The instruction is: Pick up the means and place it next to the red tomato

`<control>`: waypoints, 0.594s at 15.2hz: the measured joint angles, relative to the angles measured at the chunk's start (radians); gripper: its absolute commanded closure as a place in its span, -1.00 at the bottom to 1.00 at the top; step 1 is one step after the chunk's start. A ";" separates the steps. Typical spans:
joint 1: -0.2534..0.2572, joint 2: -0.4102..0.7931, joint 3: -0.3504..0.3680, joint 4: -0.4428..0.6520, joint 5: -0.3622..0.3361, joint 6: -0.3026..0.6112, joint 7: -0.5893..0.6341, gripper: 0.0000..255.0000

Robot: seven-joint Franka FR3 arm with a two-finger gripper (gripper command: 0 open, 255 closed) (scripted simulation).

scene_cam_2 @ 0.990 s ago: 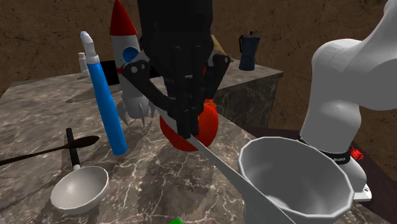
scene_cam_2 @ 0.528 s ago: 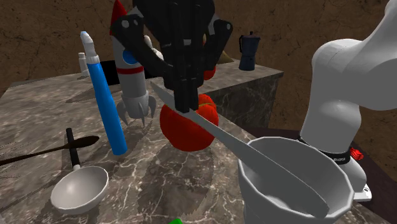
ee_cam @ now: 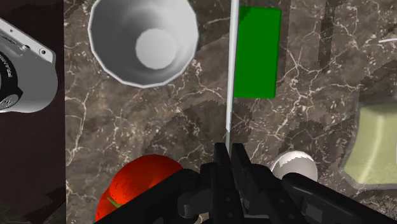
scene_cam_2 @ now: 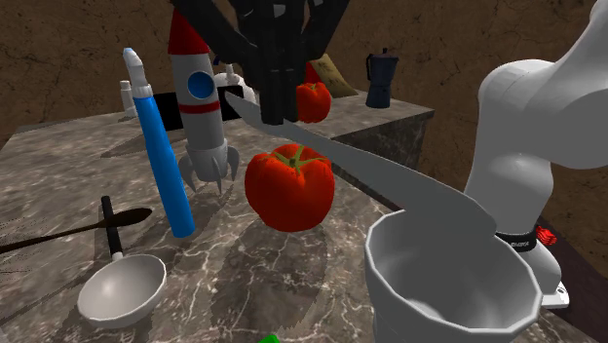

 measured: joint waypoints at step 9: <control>-0.091 0.068 -0.153 0.033 -0.110 -0.024 -0.195 1.00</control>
